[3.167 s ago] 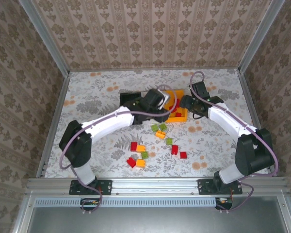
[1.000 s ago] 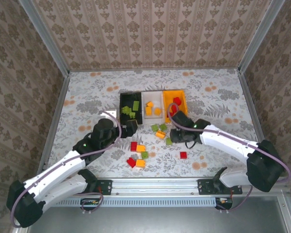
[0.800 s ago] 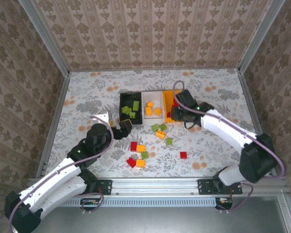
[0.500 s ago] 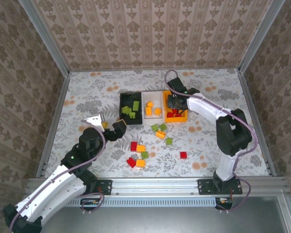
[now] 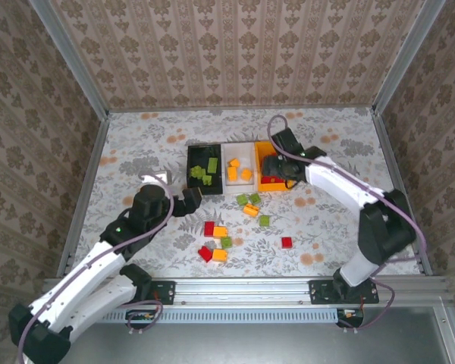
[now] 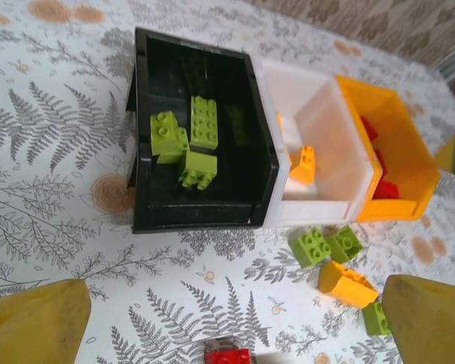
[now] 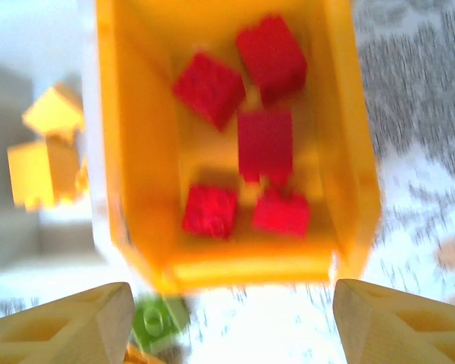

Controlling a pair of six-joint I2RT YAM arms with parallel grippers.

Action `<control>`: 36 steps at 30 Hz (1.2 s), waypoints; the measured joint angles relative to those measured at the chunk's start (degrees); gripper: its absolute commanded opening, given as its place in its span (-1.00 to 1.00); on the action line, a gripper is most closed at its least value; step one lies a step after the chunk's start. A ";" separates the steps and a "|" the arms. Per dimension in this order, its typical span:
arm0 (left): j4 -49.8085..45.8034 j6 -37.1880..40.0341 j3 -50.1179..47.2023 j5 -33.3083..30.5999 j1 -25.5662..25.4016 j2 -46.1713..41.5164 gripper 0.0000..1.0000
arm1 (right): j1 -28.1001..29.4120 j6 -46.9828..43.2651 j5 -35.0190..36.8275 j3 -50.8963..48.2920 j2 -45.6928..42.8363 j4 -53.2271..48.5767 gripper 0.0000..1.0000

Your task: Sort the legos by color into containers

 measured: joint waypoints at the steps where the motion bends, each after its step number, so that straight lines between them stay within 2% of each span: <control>1: -0.24 0.09 0.24 0.24 0.00 1.18 1.00 | 0.59 0.37 -0.24 -2.69 -2.40 -0.48 0.42; 7: -0.63 0.42 0.17 1.29 0.00 4.85 1.00 | 5.05 2.14 -2.73 -18.40 -13.05 -6.62 0.41; 13: 0.48 0.42 -1.03 1.75 0.00 5.55 1.00 | 11.32 4.48 -5.77 -26.10 -14.73 -9.57 0.37; 18: 0.57 0.42 -2.08 1.70 0.00 6.62 1.00 | 13.11 5.97 -6.58 -28.02 -12.90 -8.72 0.22; 30: -0.07 0.37 -2.19 1.38 0.00 7.08 1.00 | 13.64 7.32 -6.60 -28.02 -8.85 -4.35 -0.44; 36: -0.37 0.37 -2.19 1.22 0.00 8.98 1.00 | 13.16 6.54 -6.14 -25.40 -10.93 -5.18 -0.47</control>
